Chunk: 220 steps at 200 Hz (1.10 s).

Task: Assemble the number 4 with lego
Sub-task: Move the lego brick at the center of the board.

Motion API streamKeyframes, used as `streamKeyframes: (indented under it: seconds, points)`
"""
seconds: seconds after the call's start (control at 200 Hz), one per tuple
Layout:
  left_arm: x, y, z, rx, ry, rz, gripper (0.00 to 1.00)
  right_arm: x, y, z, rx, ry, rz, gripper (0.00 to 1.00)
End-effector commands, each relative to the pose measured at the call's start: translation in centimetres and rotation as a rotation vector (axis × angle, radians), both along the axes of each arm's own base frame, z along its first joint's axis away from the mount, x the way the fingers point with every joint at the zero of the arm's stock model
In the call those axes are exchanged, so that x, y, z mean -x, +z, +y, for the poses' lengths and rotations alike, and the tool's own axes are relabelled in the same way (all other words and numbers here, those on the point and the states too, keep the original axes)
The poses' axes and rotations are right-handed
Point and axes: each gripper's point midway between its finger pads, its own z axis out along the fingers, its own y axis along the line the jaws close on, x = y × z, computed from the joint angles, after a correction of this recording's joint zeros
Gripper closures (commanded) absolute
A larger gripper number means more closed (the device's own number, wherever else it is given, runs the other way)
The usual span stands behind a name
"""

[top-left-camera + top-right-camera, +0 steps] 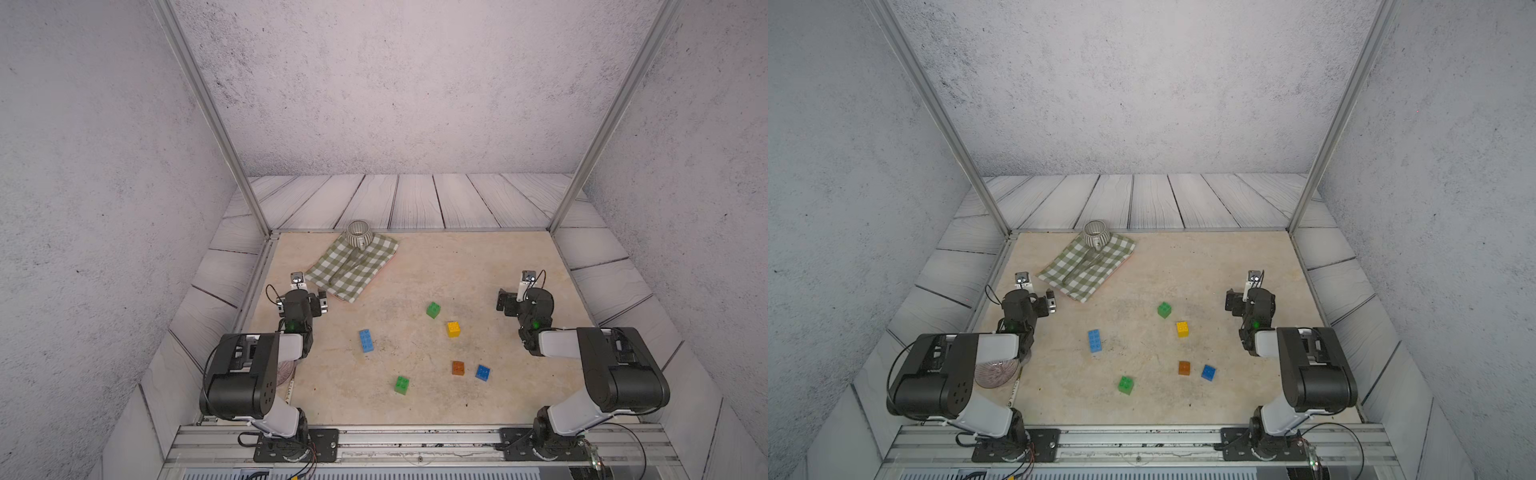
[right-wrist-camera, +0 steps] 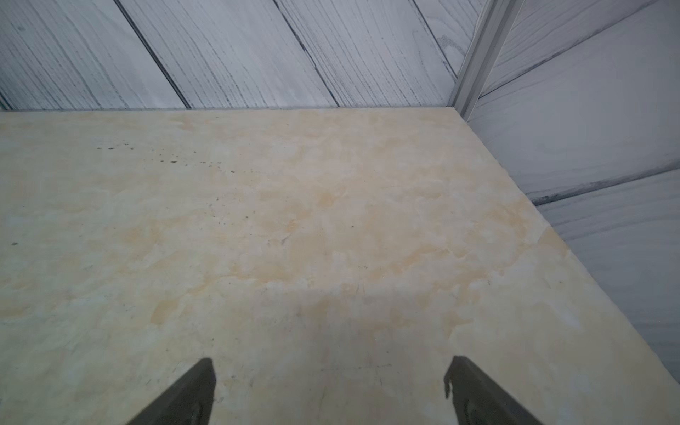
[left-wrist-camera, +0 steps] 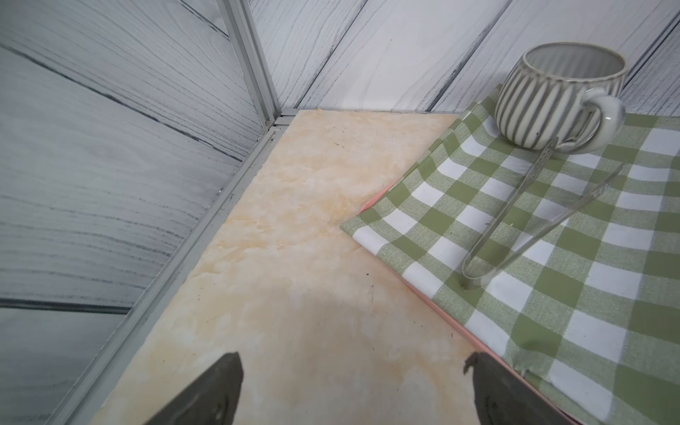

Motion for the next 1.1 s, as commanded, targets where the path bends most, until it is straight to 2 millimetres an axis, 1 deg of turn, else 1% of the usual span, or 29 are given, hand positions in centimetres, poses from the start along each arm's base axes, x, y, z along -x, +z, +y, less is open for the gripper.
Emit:
streamKeyframes:
  seconds: [0.0, 0.57, 0.641, 0.686, 0.731, 0.746, 0.786, 0.796, 0.811, 0.826, 0.831, 0.846, 0.886, 0.936, 0.991, 1.046, 1.096]
  points:
    - [0.2, 0.3, 0.5, -0.007, 0.010, -0.006, 0.01, 0.2, 0.6, 0.0, 0.003, -0.009, -0.013, 0.01]
    - [0.2, 0.2, 0.4, -0.008, 0.010, -0.003, 0.01, 0.2, 0.5, 0.0, 0.003, -0.008, -0.008, 0.01]
    - [0.2, 0.3, 0.4, -0.009, 0.010, -0.007, 0.00, 0.2, 0.6, 0.0, 0.003, -0.006, -0.012, 0.01]
    - [0.2, 0.4, 0.4, -0.015, 0.009, -0.011, 0.02, -0.1, 1.2, 0.3, 0.006, 0.012, -0.025, 0.01]
    - [-0.2, 1.2, 0.1, -0.027, -0.006, -0.031, 0.02, -0.2, 1.7, 0.7, 0.009, 0.040, 0.012, 0.01]
    - [-0.3, 1.5, -0.1, -0.031, -0.013, -0.032, 0.02, -0.4, 2.1, 0.7, 0.008, 0.035, 0.025, 0.01]
    - [-0.2, 1.8, -0.5, -0.040, -0.028, 0.003, 0.02, -0.5, 2.8, -0.1, -0.008, -0.021, 0.087, 0.01]
    - [-0.4, 2.2, -0.5, -0.039, -0.028, 0.002, 0.02, -0.5, 2.9, -0.3, -0.015, -0.038, 0.102, 0.01]
    - [-0.3, 2.1, -0.6, -0.037, -0.030, 0.035, 0.03, -0.5, 3.2, -0.6, -0.024, -0.063, 0.117, 0.01]
    - [-0.1, 2.1, -0.7, -0.034, -0.030, 0.057, 0.02, -0.3, 3.0, -0.8, -0.028, -0.083, 0.146, 0.01]
    - [-0.2, 2.5, -0.7, -0.032, -0.030, 0.052, 0.02, -0.3, 3.1, -0.8, -0.032, -0.090, 0.151, 0.01]
    - [0.1, 2.3, -0.7, -0.027, -0.028, 0.088, 0.02, -0.3, 3.2, -0.9, -0.042, -0.105, 0.168, 0.01]
    - [0.1, 2.9, -0.8, -0.009, -0.015, 0.114, 0.03, -0.1, 3.0, -0.9, -0.059, -0.123, 0.223, 0.01]
    - [0.2, 3.7, -1.7, 0.016, -0.034, 0.135, 0.03, 0.3, 2.5, -0.5, -0.078, -0.126, 0.294, 0.01]
    - [0.7, 4.3, -2.9, 0.014, -0.056, 0.163, 0.03, 0.5, 2.5, 0.2, -0.117, -0.118, 0.362, 0.01]
    - [1.2, 5.1, -3.5, 0.011, -0.026, 0.178, 0.03, 0.8, 2.4, 1.4, -0.157, -0.088, 0.434, 0.01]
    - [1.7, 5.2, -4.8, 0.050, -0.077, 0.212, 0.03, 1.0, 2.4, 3.0, -0.202, -0.042, 0.489, 0.01]
